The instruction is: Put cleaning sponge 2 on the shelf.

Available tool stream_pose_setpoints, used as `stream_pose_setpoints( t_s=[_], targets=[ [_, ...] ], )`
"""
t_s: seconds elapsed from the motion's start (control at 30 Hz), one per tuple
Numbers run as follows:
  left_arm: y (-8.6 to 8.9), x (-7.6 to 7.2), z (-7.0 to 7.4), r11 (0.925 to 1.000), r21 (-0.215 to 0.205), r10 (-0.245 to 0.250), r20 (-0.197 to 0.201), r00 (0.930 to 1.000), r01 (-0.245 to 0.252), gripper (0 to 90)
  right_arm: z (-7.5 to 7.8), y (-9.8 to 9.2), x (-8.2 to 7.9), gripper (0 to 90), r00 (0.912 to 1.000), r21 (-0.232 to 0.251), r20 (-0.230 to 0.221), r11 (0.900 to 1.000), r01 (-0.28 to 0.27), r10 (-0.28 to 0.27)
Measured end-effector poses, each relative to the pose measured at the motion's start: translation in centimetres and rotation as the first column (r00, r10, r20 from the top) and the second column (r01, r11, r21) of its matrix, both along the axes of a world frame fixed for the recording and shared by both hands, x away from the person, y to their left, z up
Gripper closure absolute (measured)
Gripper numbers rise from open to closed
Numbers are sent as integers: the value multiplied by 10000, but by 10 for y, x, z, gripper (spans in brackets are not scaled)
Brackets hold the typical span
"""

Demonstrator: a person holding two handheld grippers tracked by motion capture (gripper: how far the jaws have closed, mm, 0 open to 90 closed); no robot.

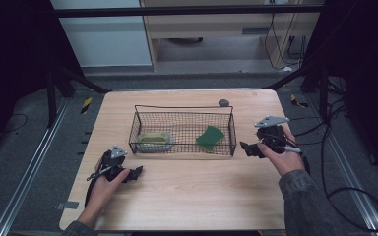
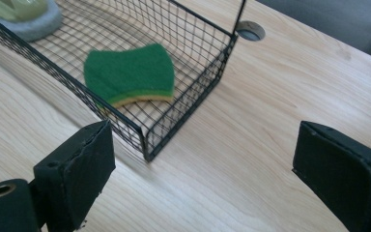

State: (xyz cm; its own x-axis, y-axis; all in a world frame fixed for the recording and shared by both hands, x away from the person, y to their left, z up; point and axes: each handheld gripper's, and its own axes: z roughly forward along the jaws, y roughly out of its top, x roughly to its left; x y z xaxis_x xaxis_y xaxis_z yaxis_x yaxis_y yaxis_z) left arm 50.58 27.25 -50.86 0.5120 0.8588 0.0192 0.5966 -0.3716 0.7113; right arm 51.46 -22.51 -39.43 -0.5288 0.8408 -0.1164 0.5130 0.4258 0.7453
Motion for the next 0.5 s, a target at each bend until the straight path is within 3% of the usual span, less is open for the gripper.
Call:
stream_pose_setpoints(
  t_s=[0.13, 0.5],
  targets=[
    [0, 0, 0, 10000, 0, 0, 0, 10000, 0, 0, -9, -10, -3, 83, 9998, -60, -31, 9998, 202, -202],
    [0, 0, 0, 10000, 0, 0, 0, 10000, 0, 0, -33, -30, -8, 82, 9972, 331, -167, 9968, 734, -729]
  ],
)
